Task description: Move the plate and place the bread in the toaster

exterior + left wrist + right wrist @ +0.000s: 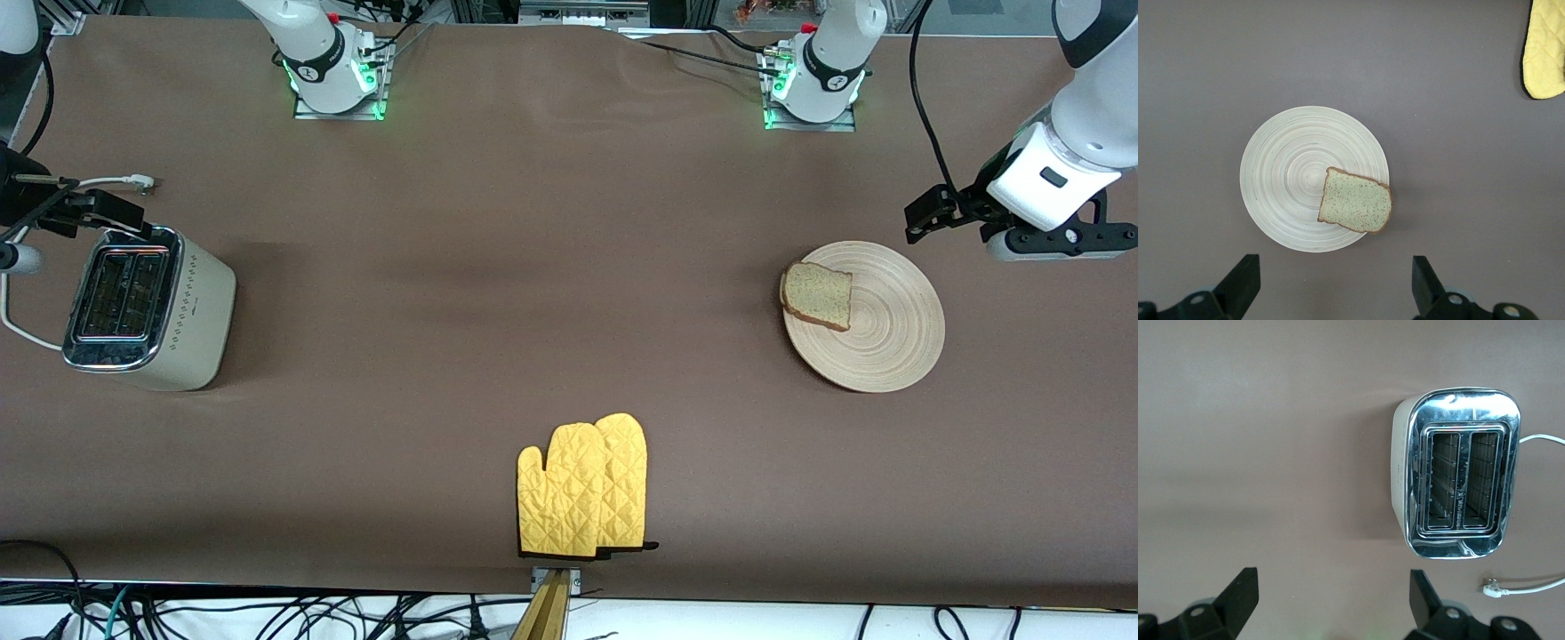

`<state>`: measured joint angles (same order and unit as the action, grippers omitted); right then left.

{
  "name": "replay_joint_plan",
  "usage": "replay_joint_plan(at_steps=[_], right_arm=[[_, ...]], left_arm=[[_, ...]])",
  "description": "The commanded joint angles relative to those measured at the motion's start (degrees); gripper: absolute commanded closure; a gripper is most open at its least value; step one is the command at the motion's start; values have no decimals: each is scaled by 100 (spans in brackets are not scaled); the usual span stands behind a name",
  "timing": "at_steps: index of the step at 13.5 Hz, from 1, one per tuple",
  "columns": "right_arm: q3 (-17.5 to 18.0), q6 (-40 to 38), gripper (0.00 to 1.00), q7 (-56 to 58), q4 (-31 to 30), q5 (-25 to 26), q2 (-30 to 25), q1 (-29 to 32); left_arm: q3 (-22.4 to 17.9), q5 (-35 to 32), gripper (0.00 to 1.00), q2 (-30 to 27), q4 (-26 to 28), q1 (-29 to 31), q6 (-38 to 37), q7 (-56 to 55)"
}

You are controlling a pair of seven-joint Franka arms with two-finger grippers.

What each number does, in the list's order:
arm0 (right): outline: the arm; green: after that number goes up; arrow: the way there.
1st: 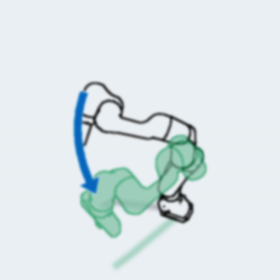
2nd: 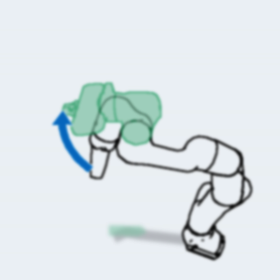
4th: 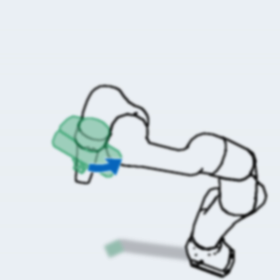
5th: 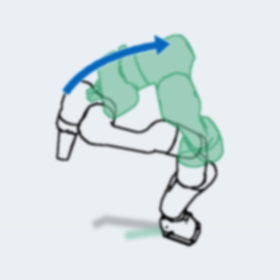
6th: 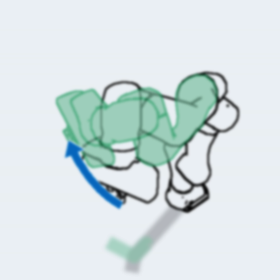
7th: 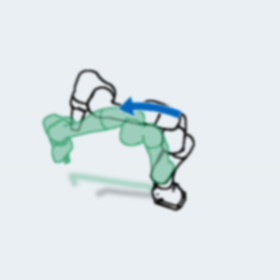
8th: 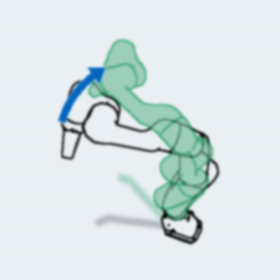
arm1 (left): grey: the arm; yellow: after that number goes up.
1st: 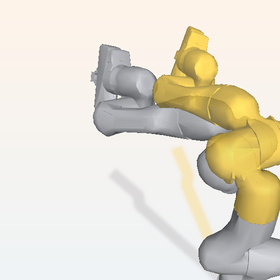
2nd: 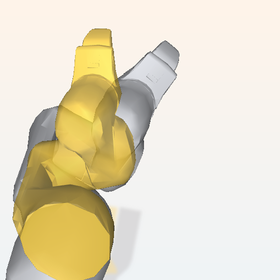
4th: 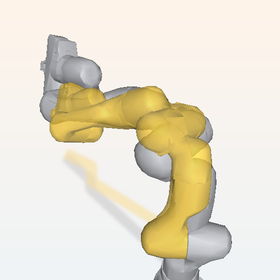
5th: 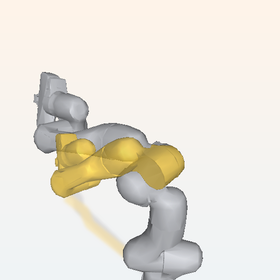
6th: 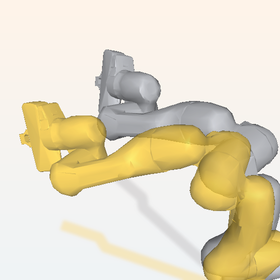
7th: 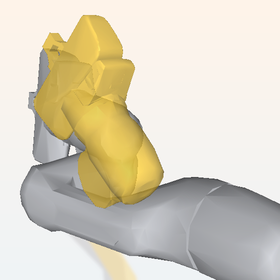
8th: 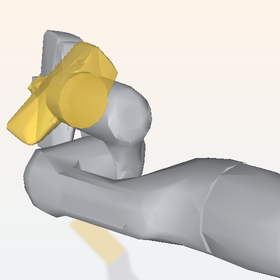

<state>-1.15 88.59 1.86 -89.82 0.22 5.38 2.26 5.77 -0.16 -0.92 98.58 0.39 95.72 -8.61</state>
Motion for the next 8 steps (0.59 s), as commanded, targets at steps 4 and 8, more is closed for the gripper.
replay_joint_plan(at_steps=[4, 8], right_arm=[[27, -35, 0, -11, 114, -66, 33, 55], [27, -35, 0, -11, 114, -58, 42, 55]], left_arm=[[-32, 60, 0, 144, -181, -48, -132, 62], [-93, 1058, 0, 608, -190, 644, -123, 114]])
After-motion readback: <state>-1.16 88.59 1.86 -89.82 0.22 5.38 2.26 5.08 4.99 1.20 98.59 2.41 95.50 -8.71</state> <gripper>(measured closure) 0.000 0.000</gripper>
